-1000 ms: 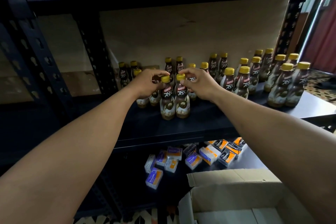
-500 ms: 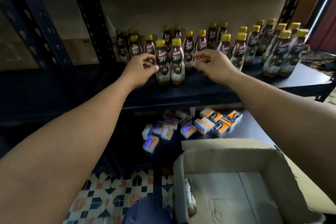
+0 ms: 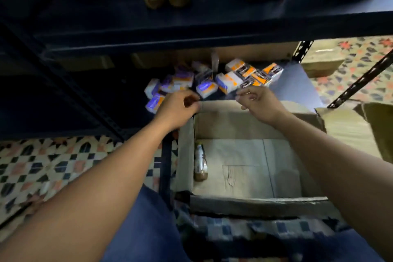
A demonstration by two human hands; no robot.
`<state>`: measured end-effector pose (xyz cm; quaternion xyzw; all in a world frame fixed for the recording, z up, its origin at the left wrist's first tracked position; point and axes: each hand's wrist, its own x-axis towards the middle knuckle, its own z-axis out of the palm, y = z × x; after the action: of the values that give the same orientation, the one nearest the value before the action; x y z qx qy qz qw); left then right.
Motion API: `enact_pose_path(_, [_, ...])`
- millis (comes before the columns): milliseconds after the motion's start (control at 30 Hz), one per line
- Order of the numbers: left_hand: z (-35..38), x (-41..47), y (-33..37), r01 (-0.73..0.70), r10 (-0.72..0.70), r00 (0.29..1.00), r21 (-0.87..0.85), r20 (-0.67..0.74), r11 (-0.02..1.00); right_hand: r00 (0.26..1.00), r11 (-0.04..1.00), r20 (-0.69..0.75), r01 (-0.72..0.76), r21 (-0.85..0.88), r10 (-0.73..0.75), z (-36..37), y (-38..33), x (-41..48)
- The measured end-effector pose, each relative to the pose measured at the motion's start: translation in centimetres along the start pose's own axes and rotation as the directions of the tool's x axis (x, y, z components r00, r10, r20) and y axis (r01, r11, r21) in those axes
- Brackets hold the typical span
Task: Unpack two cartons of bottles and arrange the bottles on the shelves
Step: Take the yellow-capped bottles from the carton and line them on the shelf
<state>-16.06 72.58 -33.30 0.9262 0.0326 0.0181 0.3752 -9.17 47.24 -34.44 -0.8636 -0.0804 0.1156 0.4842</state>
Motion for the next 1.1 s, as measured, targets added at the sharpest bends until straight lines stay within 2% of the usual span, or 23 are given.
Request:
enact_pose_path(67, [3.3,-1.2,-3.2,0.121,-0.121,0.991,-0.007,0.059,0.993,0.999,0.999,0.026,-0.034,-0.007,0.034,1.5,2.9,0.1])
enact_pose_path(167, [7.3,-3.2,-7.5,0.268,-0.274,0.955,0.063,0.110,0.961,0.990,0.993,0.117,-0.093,0.080,0.083,4.7,7.1,0.4])
enact_pose_path(233, [9.2,-4.2,-9.4,0.312,-0.312,0.940,0.022,0.140,0.950,0.978,0.985,0.168,-0.142,0.101,0.124,7.1,9.5,0.4])
enact_pose_path(333, [10.6,-4.5,-10.4,0.358,-0.348,0.931,-0.094,0.107,0.929,0.967,0.980,0.213,-0.166,0.114,0.139,10.9,13.0,0.2])
enact_pose_path(500, [11.7,-5.0,-12.1,0.231,-0.231,0.973,-0.125,0.018,0.965,0.918,0.980,0.352,-0.200,0.019,0.181,18.0,18.4,0.1])
enact_pose_path(567, [12.2,-5.3,-12.6,0.205,-0.207,0.978,-0.137,0.003,0.969,0.908,0.984,0.379,-0.163,-0.076,0.180,20.2,19.1,0.3])
enact_pose_path(800, [13.5,-5.4,-12.9,0.155,-0.171,0.979,-0.147,-0.108,0.977,0.914,0.982,0.366,-0.137,-0.132,0.176,24.4,20.0,2.1])
enact_pose_path(967, [14.1,-5.9,-12.5,0.138,-0.159,0.973,-0.132,-0.167,0.982,0.924,0.980,0.351,-0.186,0.067,0.151,24.0,20.7,2.2])
enact_pose_path(1100, [14.2,-5.5,-12.5,0.140,-0.170,0.969,-0.164,-0.182,0.977,0.943,0.957,0.320,-0.170,0.235,0.089,23.0,20.8,2.7])
